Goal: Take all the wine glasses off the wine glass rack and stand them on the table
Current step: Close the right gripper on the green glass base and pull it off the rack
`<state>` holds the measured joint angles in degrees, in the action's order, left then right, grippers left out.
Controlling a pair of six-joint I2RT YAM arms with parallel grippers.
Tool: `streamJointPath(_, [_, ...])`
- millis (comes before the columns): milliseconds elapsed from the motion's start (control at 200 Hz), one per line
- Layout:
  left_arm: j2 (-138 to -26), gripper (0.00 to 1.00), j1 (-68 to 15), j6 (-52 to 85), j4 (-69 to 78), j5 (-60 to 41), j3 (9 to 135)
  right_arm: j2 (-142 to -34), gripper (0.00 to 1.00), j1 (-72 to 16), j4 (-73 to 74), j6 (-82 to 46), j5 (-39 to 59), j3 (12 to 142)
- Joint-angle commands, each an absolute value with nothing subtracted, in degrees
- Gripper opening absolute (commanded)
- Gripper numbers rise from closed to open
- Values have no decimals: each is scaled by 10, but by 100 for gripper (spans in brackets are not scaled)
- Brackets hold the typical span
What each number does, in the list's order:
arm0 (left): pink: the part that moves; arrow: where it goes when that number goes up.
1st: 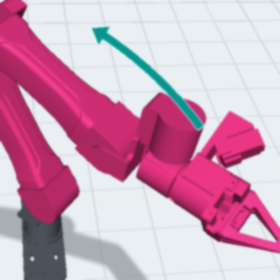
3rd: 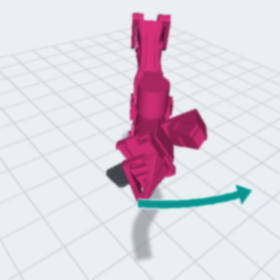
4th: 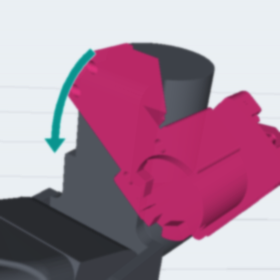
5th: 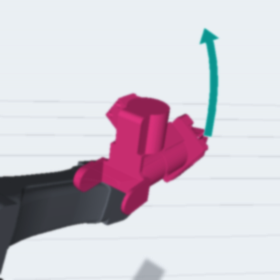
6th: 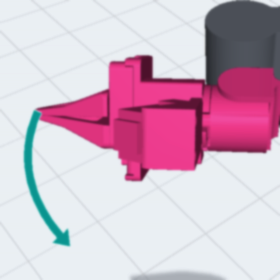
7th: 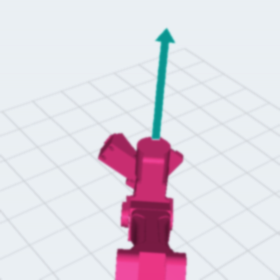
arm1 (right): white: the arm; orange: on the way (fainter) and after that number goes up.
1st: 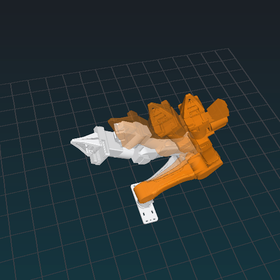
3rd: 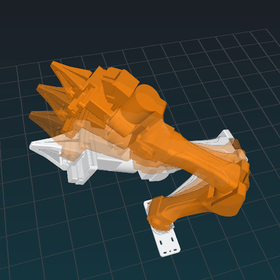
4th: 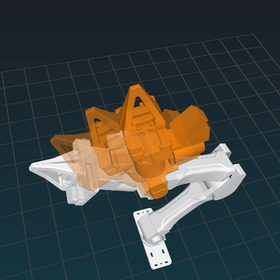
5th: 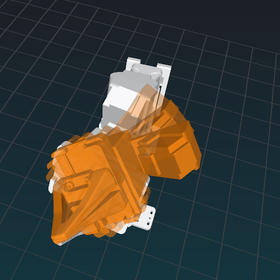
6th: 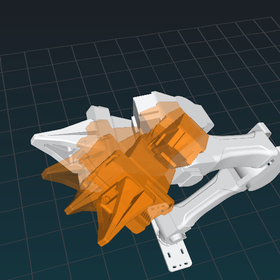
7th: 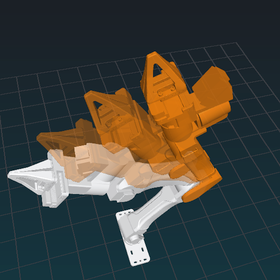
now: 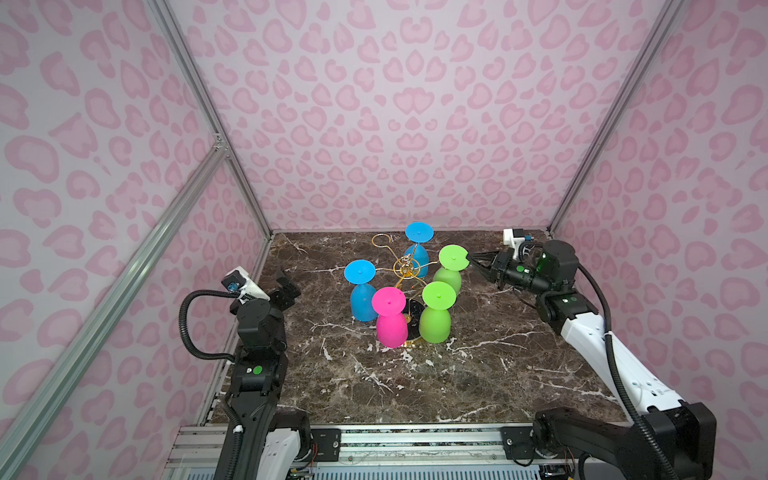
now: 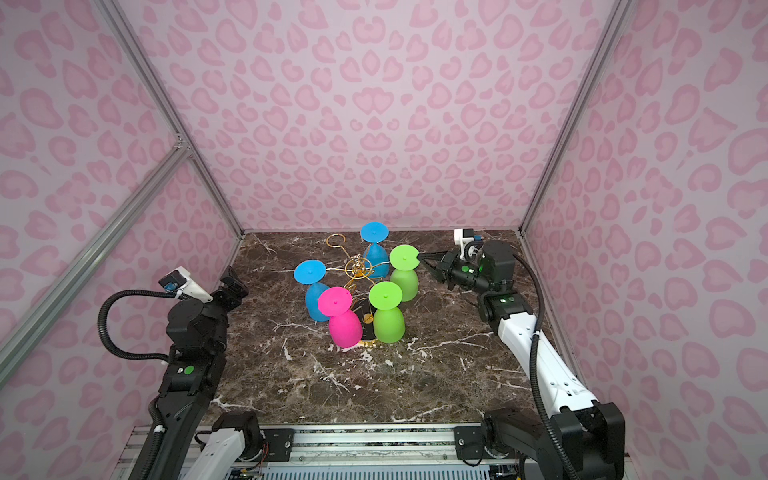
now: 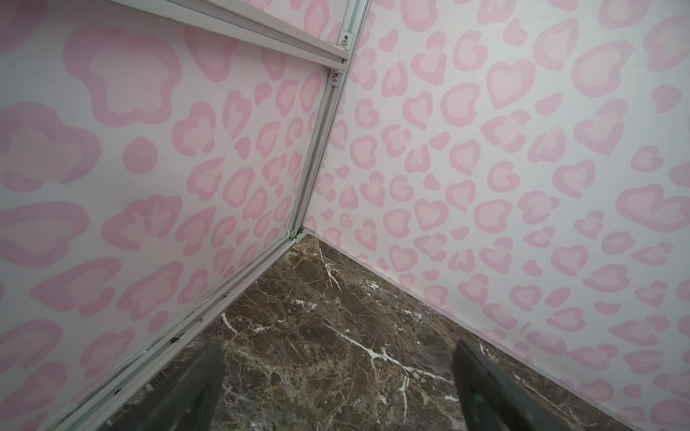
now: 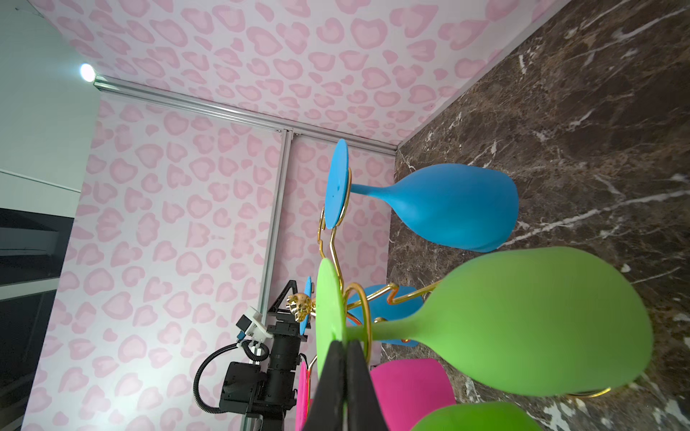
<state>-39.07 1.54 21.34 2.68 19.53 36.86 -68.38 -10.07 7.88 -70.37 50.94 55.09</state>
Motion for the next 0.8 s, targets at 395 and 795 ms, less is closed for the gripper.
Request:
streamJointPath(395, [-385, 96, 17, 219, 25, 200, 377, -698, 0, -123, 81, -691, 491, 589])
streamJointPath(795, [-381, 96, 18, 220, 25, 200, 377, -726, 0, -161, 63, -674, 497, 613])
